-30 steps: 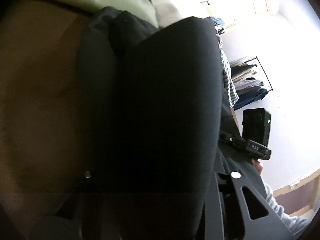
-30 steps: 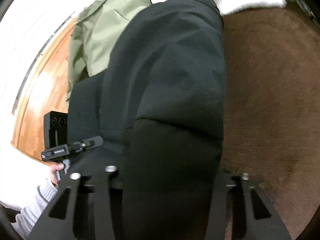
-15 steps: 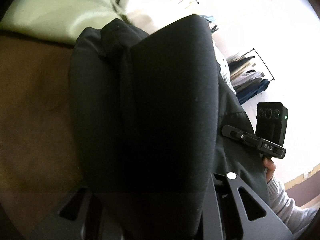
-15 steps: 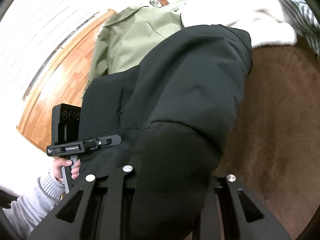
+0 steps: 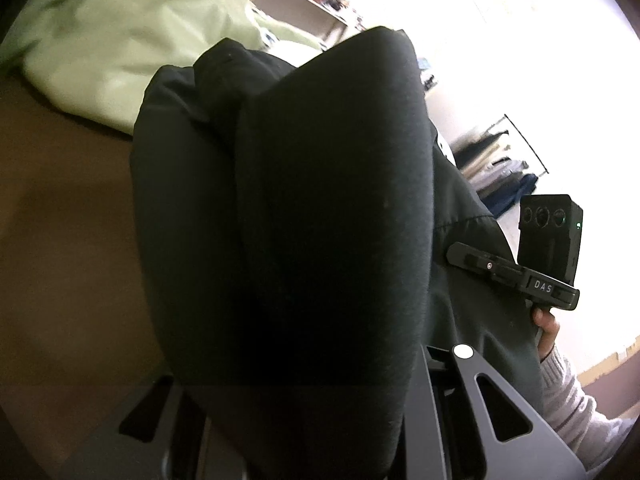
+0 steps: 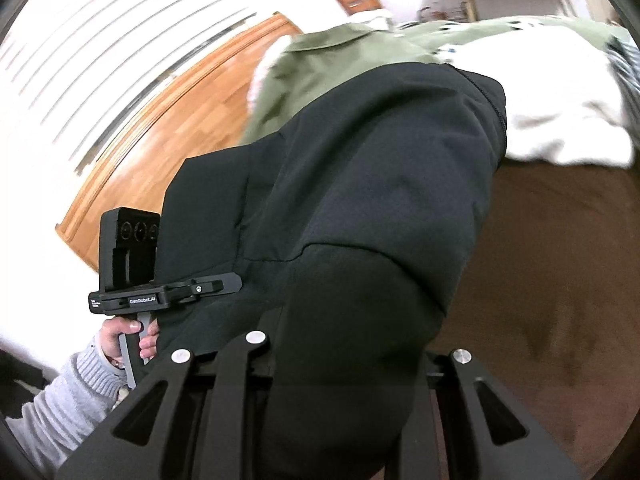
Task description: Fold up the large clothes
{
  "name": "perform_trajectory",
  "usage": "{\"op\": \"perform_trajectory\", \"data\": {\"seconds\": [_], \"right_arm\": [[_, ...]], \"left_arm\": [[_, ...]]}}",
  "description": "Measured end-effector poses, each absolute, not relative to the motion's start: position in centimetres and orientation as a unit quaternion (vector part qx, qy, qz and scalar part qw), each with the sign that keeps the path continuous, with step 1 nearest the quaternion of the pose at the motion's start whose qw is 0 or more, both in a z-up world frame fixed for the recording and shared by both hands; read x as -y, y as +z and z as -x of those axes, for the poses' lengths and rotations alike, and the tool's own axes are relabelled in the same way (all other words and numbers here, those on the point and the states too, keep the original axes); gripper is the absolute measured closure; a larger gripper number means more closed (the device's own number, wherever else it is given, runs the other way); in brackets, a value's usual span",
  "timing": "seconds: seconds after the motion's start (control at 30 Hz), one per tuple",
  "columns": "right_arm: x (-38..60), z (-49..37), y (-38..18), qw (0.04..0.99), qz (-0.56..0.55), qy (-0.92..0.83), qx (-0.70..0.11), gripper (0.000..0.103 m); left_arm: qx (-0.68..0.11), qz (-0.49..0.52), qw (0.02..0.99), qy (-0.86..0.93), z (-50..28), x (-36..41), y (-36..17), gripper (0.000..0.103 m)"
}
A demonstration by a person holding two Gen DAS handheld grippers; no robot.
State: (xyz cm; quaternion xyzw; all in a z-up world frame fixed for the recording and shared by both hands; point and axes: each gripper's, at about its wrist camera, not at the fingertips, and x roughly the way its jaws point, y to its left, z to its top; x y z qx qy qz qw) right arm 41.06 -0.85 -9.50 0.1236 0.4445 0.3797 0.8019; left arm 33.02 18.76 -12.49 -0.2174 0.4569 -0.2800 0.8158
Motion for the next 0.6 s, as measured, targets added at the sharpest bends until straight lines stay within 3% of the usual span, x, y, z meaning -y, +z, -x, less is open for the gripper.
{"op": "perform_trajectory", "data": {"seconds": [0.23, 0.6], "right_arm": [[-8.6, -39.0, -7.2, 0.778, -0.097, 0.429, -0.449, 0.082], [-22.9, -36.9, -9.9, 0.725, -0.055, 0.493, -0.477, 0.082]], "left_arm": [[-0.441, 0.238, 0.837, -0.221, -26.6, -27.4, -9.4, 0.082], [-0.434, 0.286, 0.846, -0.116, -19.4, -39.8, -11.5, 0.082]]}}
